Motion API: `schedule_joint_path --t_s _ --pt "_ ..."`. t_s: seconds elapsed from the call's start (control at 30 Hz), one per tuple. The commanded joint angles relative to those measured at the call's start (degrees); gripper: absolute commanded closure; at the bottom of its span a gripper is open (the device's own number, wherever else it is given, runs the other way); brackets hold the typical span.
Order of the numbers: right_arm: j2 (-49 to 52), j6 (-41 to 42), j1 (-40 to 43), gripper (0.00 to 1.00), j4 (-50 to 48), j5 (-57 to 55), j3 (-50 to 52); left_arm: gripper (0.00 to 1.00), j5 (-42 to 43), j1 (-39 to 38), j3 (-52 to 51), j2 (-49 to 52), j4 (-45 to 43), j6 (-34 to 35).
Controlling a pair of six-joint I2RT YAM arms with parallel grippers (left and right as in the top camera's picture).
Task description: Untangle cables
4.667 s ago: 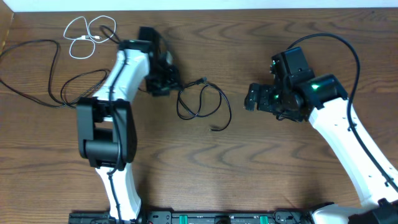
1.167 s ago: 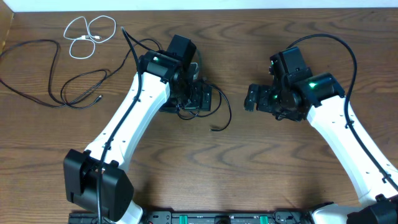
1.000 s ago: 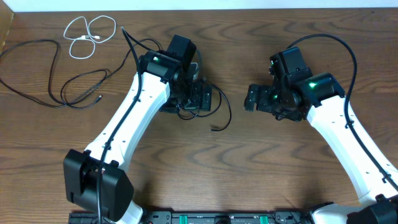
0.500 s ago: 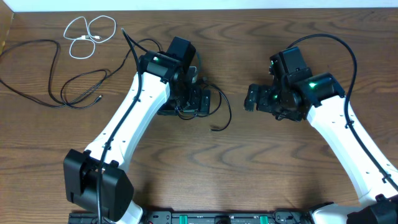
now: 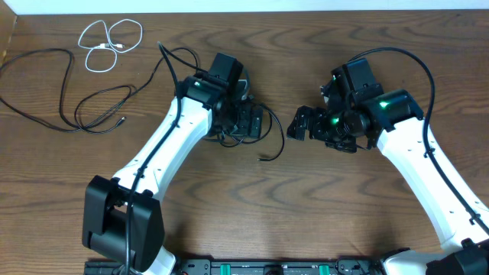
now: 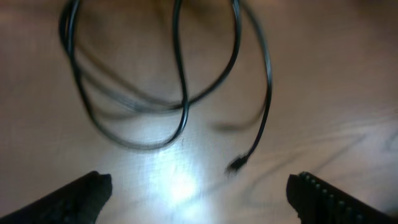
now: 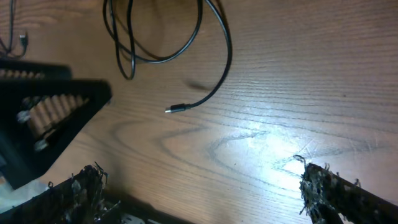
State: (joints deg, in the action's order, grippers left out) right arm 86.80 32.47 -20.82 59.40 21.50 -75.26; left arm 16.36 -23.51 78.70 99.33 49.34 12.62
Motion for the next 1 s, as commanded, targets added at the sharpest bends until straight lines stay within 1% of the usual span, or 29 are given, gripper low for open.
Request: schedule_joint_path --t_s 0.0,0.1,0.3,0.4,0.43,0.5,0.6,0.67,0.73,0.83,0.87,0.9,0.97 --pt "0.00 0.48 -0.28 0.01 0.07 1.79 -0.70 0.12 -0.63 -1.27 -2.62 0.87 -2.84 -1.16" --pt "0.00 0.46 -0.31 0.01 0.50 1.79 -0.70 0.13 -0.61 -2.12 -4.26 2.32 -6.40 -1.20" --pt "0.02 0.44 -0.31 0.01 1.27 1.77 -0.70 0.13 -0.92 -2.71 -4.39 6.54 -9.94 -1.18" --pt "0.02 0.44 -0.31 0.01 1.84 1.77 -0.70 0.15 -4.83 -2.71 -4.39 8.63 -10.82 -1.16" --pt "0.02 0.42 -0.31 0.01 2.05 1.77 -0.70 0.17 -5.95 -2.71 -4.39 9.07 -10.82 -1.18" --pt "0.02 -0.02 -0.31 0.01 2.23 1.75 -0.70 0.27 -6.05 -2.71 -4.39 9.66 -10.88 -1.16" --pt "0.02 -0.22 -0.31 0.01 2.16 1.09 -0.70 0.38 -5.92 -2.71 -4.37 9.66 -10.93 -1.18" --pt "0.02 -0.20 -0.28 0.01 2.08 0.90 -0.70 0.50 -5.92 -2.71 -4.37 9.66 -11.04 -1.16" --pt "0.02 -0.20 -0.28 0.01 2.08 0.90 -0.70 0.67 -5.88 -2.67 -4.33 9.64 -11.08 -0.87" --pt "0.02 -0.22 -0.28 0.01 2.16 0.87 -0.70 0.78 -4.79 -2.67 -4.17 9.57 -11.15 0.37" --pt "0.02 -0.22 -0.28 0.01 2.14 0.87 -0.70 0.88 -4.52 -2.67 -4.11 9.57 -11.08 0.63" --pt "0.02 -0.22 -0.28 0.01 2.14 0.87 -0.70 0.92 -4.09 -2.67 -4.11 9.53 -11.08 0.72" --pt "0.02 -0.22 -0.28 0.01 2.14 0.87 -0.70 0.93 -2.51 -2.67 -3.82 9.25 -10.99 0.74"
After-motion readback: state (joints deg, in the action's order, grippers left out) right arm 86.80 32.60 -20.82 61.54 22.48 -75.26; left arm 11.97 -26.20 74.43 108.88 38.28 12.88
